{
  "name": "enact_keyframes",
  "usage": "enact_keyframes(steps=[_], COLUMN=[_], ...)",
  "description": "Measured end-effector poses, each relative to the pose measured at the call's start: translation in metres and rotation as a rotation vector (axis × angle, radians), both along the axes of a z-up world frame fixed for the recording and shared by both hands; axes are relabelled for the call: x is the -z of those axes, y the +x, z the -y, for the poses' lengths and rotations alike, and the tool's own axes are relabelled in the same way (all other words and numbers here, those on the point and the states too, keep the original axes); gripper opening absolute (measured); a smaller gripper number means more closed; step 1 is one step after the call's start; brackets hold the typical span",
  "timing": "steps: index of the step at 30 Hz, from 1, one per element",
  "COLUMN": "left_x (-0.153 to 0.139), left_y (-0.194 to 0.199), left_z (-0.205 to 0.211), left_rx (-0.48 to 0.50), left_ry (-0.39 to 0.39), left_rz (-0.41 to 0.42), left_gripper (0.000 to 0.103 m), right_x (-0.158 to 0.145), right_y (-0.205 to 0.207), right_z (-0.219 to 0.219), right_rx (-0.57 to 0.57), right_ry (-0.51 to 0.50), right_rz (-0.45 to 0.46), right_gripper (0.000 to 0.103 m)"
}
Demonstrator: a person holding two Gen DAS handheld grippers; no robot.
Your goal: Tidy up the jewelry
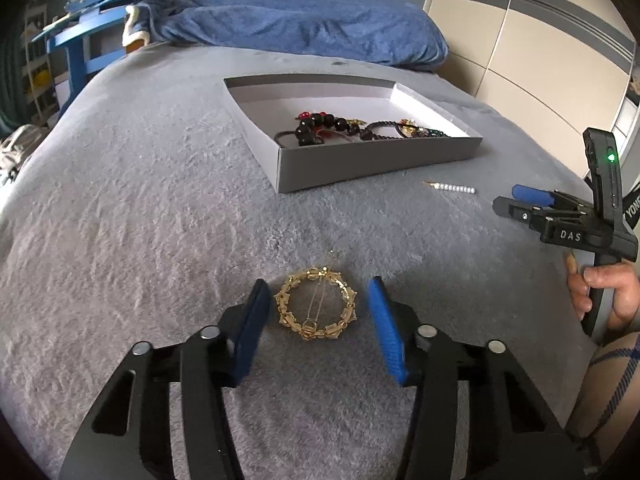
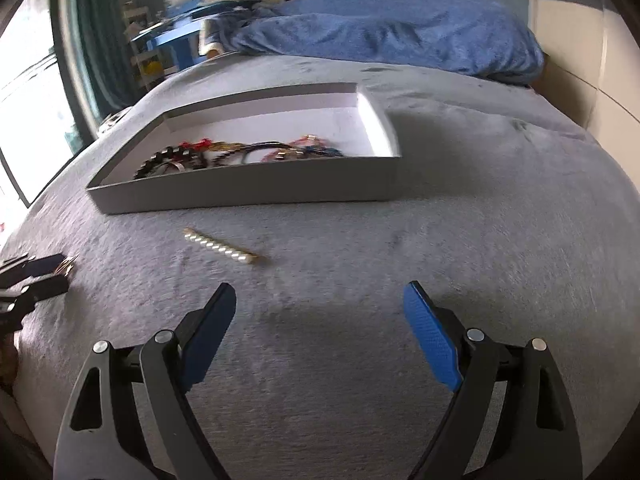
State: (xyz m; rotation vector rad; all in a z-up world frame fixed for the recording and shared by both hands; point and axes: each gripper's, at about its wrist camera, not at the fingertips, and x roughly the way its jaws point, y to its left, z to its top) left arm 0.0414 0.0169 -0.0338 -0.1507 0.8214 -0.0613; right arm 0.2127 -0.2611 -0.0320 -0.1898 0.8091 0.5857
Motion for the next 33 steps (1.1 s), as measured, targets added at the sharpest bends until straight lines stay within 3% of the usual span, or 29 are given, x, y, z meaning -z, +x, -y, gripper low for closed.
enact_keyframes(steps=[7,15,18,22,28,33], left_x=[0.001,0.001,0.001,0.002,0.003,0.003], left_y=[0.001,0.001,0.001,0.002,0.004,0.004], left_z=[0.0,0.0,0.0,-0.001,0.004,0.005], left_rx=[-0.002,-0.003,-0.002,-0.002,0.002,0.003], left_ry=[-0.002,0.0,-0.001,-0.006,0.015,0.027], left_rz=[-0.01,-0.01,-0.01,-0.011,-0.021,-0.02], left_gripper=[0.051,0.052,0.052,0.052,0.055,0.056], right_x=[0.002,0.002,0.005,0.006,0.007,0.006], right_y=[-0.005,0.008,0.005,-0.003,-0.008,-0.011], right_z=[-0.031,-0.06,-0.066,-0.068,-0.062,-0.048], right_rx=[-0.114,-0.174,-0.199,-0.236,-0.219,-0.182], right_ry=[-0.075,-0.114,-0.134,-0.132,-0.061,0.029], right_rz=[0.019,0.024,0.028,0.035,-0.019,-0.072], right_gripper=[0.071,0.066,0.059,0.039,0.018,0.012])
